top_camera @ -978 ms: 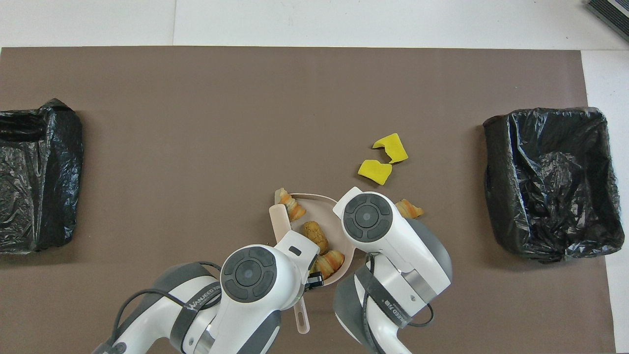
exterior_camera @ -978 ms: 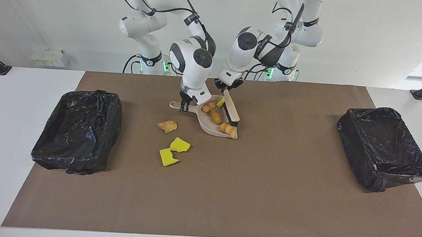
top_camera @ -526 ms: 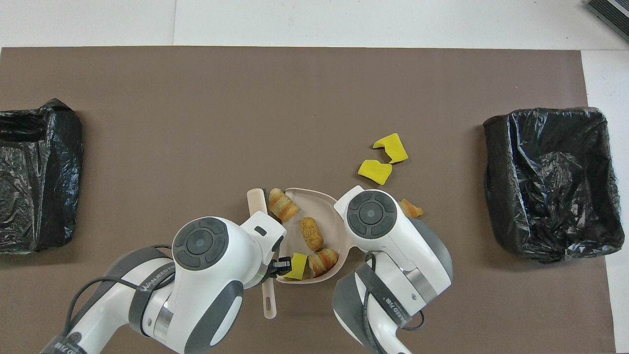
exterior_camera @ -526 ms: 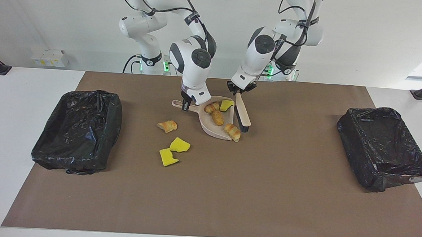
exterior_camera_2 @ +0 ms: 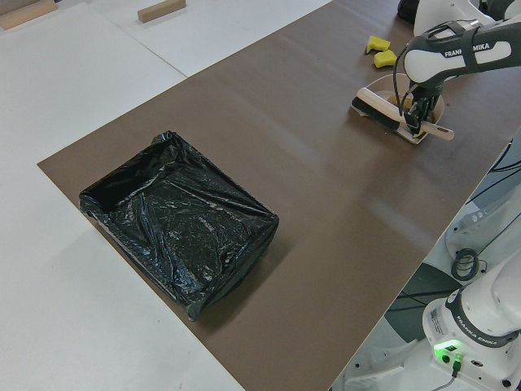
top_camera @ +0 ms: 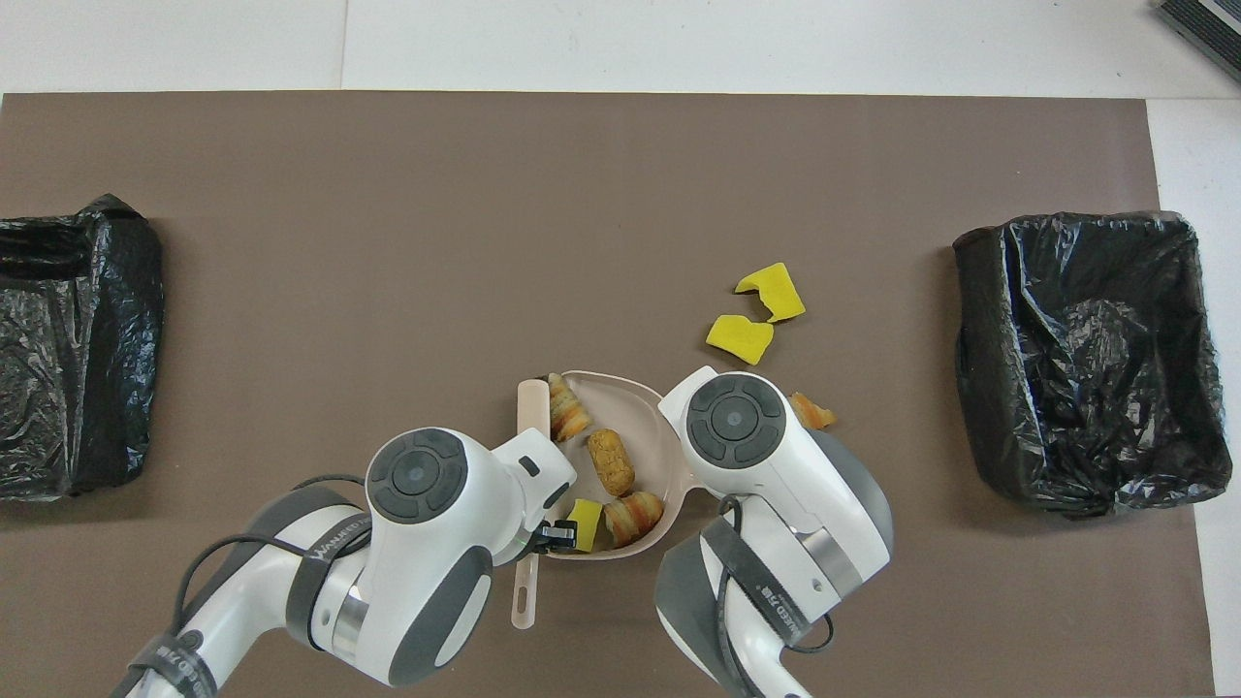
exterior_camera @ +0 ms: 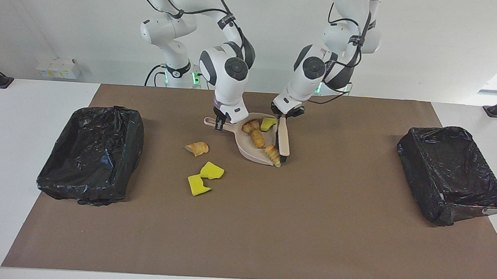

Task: Sweep and dump trash in bin
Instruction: 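Sweep more bread and sponge bits into the dustpan with the left gripper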

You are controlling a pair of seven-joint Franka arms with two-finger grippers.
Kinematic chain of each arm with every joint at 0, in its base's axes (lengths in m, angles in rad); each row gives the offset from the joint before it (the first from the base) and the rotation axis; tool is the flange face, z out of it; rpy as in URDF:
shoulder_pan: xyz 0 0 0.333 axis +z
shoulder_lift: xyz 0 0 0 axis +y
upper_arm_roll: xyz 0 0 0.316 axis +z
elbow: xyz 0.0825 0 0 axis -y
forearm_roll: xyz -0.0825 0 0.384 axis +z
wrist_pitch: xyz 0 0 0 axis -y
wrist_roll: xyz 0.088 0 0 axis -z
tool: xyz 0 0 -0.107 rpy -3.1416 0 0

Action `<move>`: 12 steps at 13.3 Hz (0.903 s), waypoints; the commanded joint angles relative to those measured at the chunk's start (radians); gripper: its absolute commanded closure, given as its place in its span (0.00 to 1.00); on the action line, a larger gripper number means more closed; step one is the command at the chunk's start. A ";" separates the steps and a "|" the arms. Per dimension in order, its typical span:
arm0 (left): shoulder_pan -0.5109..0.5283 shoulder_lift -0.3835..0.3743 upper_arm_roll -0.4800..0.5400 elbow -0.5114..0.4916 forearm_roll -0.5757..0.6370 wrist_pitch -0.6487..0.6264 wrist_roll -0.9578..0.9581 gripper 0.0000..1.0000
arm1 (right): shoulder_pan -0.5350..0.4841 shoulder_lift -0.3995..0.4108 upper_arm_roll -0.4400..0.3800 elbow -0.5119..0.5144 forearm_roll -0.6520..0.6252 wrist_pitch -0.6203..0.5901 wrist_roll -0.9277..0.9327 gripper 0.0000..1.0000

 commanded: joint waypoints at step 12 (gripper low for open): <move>0.037 -0.053 0.016 0.164 0.013 -0.177 -0.132 1.00 | -0.030 -0.023 -0.001 0.009 0.017 -0.002 -0.003 1.00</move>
